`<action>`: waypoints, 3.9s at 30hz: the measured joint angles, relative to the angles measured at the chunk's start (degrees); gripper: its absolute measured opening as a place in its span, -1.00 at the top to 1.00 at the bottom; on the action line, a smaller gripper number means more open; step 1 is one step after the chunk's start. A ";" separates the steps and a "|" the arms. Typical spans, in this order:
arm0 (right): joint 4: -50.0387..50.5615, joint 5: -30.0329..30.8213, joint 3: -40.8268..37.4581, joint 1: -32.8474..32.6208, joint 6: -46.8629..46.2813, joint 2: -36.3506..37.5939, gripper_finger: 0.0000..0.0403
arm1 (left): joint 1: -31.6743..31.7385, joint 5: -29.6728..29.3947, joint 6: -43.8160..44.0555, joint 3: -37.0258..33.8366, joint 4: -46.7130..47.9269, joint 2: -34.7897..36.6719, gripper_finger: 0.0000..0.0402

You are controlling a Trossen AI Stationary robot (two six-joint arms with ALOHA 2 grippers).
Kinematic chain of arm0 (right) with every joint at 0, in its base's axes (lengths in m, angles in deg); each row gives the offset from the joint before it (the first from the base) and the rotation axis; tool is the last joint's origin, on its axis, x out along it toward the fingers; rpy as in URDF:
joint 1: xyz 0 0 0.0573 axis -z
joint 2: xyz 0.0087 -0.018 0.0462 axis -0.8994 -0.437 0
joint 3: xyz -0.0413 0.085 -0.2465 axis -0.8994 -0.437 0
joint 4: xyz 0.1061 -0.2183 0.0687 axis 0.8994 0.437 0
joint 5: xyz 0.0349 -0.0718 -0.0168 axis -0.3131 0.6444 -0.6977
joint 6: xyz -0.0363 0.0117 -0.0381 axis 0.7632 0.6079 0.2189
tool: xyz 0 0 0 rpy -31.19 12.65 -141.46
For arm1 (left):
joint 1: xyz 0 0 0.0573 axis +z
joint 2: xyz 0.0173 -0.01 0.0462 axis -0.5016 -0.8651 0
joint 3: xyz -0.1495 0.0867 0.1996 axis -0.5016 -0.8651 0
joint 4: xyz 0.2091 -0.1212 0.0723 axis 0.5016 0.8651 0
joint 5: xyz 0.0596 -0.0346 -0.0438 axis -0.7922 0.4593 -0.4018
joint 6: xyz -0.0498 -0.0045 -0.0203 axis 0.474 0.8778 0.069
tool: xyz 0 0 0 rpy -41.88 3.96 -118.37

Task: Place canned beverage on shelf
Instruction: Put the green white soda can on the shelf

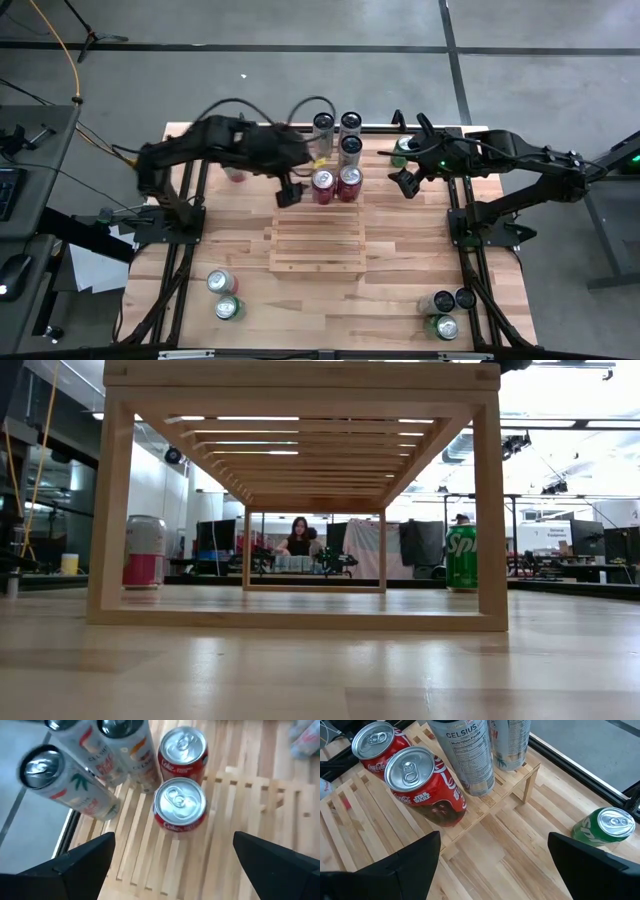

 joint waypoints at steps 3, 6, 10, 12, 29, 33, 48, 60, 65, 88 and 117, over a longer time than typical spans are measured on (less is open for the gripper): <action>0.26 -0.42 0.00 0.00 0.42 0.00 -0.76 | -1.48 -3.14 -0.08 -6.02 -4.82 5.68 -0.98; 0.75 -0.44 0.00 0.00 0.46 0.00 -0.76 | -2.70 -6.04 2.07 -17.62 -13.67 14.00 -0.98; 2.07 -0.46 0.00 0.01 0.46 0.00 -0.76 | -3.94 -7.67 8.86 -38.70 -28.05 27.65 -0.98; 2.87 -0.46 0.00 0.02 0.37 0.00 -0.76 | -4.36 -7.74 13.14 -49.07 -35.47 34.25 -0.98; -11.56 2.61 -20.84 29.59 -5.28 1.97 -0.76 | -4.63 -9.79 23.40 -71.63 -61.13 52.58 -0.98; -16.52 1.60 -23.17 35.88 -4.09 -2.51 -0.76 | -4.63 -9.65 23.39 -71.63 -61.03 52.55 -0.98; -23.06 3.87 -23.28 38.04 -10.31 -16.91 -0.76 | -4.63 -9.22 23.37 -71.63 -61.12 52.54 -0.98; -20.38 4.70 -23.28 38.01 -10.05 -21.32 -0.74 | -4.63 -9.22 23.26 -71.63 -61.11 52.54 -0.98; -19.66 3.64 -23.28 38.01 -6.72 -21.35 -0.50 | -4.61 -9.22 23.26 -71.63 -61.11 52.54 -0.98; 6.10 -19.50 8.61 -0.31 5.85 -0.78 -0.40 | -4.61 -9.24 21.73 -71.60 -61.08 52.54 -0.98; 21.22 4.05 43.30 -15.82 4.69 -41.04 -0.40 | -4.63 -9.25 21.79 -71.58 -61.07 52.52 -0.98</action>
